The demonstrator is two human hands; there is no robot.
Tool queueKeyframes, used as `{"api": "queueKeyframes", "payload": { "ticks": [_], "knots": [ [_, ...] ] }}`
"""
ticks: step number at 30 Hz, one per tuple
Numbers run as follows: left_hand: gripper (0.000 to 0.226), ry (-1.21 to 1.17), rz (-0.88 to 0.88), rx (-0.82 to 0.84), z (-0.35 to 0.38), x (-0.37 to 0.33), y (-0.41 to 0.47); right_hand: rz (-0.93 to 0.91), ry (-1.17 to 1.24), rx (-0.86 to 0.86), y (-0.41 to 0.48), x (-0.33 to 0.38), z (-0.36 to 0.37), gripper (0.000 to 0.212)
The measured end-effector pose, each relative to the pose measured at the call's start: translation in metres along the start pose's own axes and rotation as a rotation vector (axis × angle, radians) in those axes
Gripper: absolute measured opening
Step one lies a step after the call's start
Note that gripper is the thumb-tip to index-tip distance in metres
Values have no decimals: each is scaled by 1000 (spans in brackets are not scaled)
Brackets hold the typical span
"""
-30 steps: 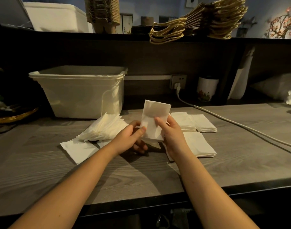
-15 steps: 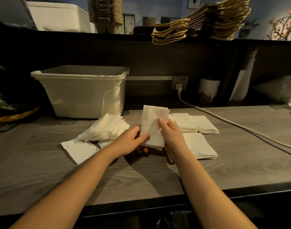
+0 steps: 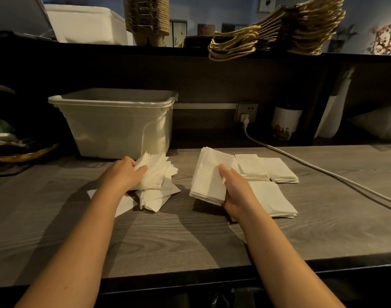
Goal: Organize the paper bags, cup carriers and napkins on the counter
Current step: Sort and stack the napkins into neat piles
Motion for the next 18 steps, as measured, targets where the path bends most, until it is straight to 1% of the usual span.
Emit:
{"api": "queueKeyframes", "payload": {
  "ticks": [1, 2, 5, 14, 18],
  "knots": [
    [28, -7, -2, -17, -1, 0, 0, 0, -10, 8, 0, 0, 0, 39],
    [25, -23, -7, -25, -3, -1, -1, 3, -21, 14, 0, -1, 1, 39],
    [34, -49, -2, -27, -5, -1, -3, 10, -49, 25, -2, -2, 2, 36],
    [28, -104, -2, -28, -10, 2, -5, 27, -67, 32, -5, -2, 4, 37],
    [25, -25, 1, -72, -13, 5, -5, 25, -80, 35, -5, -2, 4, 35]
  ]
}}
Point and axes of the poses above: each hand's wrist, its own y-axis towards the middle knuckle, its own z-axis out of the palm, x = y × z, the point moved 2 cm from there along y, towards the middle knuckle, and after that the axes turned 1 degree about -z, right-handed, at the moved point
